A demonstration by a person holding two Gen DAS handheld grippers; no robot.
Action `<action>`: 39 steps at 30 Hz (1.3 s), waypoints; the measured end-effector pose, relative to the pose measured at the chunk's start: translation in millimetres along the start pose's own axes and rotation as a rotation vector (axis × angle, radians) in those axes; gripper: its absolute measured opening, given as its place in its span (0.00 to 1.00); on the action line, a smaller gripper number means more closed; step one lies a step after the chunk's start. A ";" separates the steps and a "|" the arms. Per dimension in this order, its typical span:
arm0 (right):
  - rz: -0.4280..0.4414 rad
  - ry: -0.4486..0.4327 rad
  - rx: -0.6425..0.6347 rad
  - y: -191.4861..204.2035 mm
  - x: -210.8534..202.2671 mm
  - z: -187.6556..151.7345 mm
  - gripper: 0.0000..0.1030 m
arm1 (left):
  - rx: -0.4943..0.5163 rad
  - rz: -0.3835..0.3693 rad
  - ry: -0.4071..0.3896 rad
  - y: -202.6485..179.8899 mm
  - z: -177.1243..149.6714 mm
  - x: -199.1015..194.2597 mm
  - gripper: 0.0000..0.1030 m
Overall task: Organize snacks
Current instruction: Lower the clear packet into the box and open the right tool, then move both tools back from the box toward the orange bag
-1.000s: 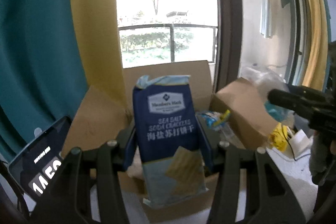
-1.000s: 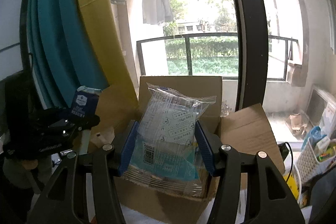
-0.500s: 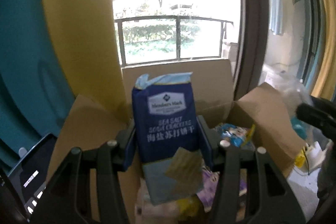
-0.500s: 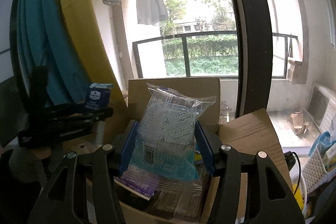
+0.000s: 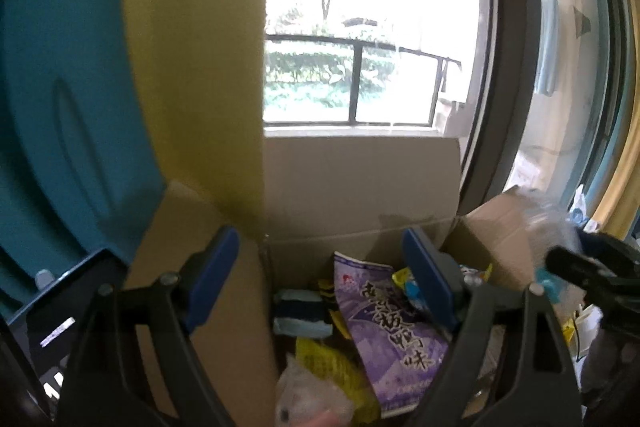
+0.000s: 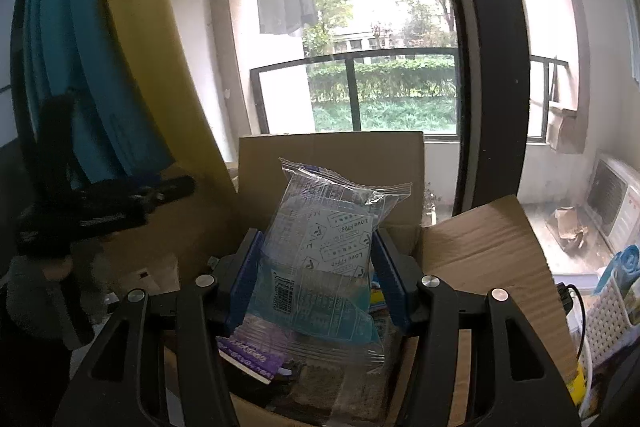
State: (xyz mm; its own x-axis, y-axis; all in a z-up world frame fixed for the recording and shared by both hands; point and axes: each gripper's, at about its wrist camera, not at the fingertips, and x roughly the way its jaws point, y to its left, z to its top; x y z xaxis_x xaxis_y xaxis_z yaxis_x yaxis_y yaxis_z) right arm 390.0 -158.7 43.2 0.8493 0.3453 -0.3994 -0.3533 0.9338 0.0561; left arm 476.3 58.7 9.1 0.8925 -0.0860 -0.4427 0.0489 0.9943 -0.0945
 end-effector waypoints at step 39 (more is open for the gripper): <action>0.021 0.105 -0.033 76.2 107.5 35.6 0.68 | -0.050 0.063 -0.067 89.0 -2.1 -64.9 0.83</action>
State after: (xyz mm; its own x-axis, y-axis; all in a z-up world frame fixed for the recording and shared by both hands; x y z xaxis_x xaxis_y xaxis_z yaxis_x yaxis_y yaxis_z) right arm 468.3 -47.1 37.2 0.7966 0.3511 -0.4921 -0.3845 0.9224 0.0358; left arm 421.7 152.7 27.5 0.9212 -0.0172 -0.3886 -0.0295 0.9931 -0.1139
